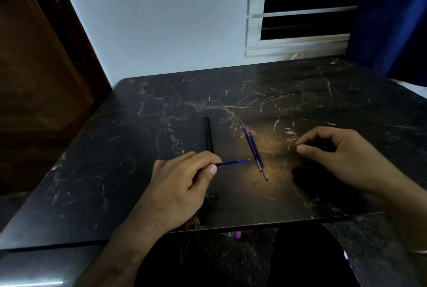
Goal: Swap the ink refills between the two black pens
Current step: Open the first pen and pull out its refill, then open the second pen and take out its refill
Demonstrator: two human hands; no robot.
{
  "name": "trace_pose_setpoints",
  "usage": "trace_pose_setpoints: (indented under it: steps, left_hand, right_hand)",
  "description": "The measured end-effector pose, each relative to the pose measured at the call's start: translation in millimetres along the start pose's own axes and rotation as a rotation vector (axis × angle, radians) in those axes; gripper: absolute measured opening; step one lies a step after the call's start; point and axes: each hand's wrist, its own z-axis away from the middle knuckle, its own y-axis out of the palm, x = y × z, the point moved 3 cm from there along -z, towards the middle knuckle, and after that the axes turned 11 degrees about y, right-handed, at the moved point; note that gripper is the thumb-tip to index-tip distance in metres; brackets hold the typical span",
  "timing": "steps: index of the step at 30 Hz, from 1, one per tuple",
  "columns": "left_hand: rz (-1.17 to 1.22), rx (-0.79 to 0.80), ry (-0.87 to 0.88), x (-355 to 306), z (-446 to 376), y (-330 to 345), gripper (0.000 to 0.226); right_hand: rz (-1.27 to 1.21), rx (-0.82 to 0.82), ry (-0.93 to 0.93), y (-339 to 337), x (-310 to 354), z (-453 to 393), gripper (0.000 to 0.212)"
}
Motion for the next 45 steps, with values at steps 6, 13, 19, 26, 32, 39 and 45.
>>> trace_pose_setpoints:
  steps: [6, 13, 19, 26, 32, 39, 45]
  left_hand:
    - [-0.003, 0.001, 0.006, -2.4, 2.0, 1.9, 0.015]
    - [0.015, 0.002, -0.012, -4.9, 2.9, 3.0, 0.016]
    - [0.024, 0.036, -0.011, -12.0, 0.4, 6.4, 0.02]
    - [0.006, 0.043, -0.024, -12.9, 2.1, 7.5, 0.021]
    - [0.013, 0.04, -0.034, -9.7, 5.8, 6.1, 0.018]
    - [0.041, 0.043, -0.019, -15.9, 5.8, 8.6, 0.02]
    - [0.028, 0.031, -0.015, -13.9, 6.8, 8.8, 0.021]
  right_hand:
    - [0.468, -0.067, -0.112, 2.5, -5.9, -8.8, 0.027]
    - [0.283, -0.067, 0.132, -28.0, -12.5, -17.7, 0.029]
    - [0.425, -0.069, 0.042, -26.5, -14.5, -22.1, 0.041]
    - [0.405, -0.205, -0.09, -26.5, -19.4, -15.2, 0.037]
    - [0.32, -0.104, -0.249, 0.2, -24.2, 48.3, 0.048]
    - [0.351, -0.317, -0.38, -15.4, -42.2, 56.4, 0.033]
    - [0.372, -0.188, -0.365, -8.3, -56.9, 57.4, 0.027]
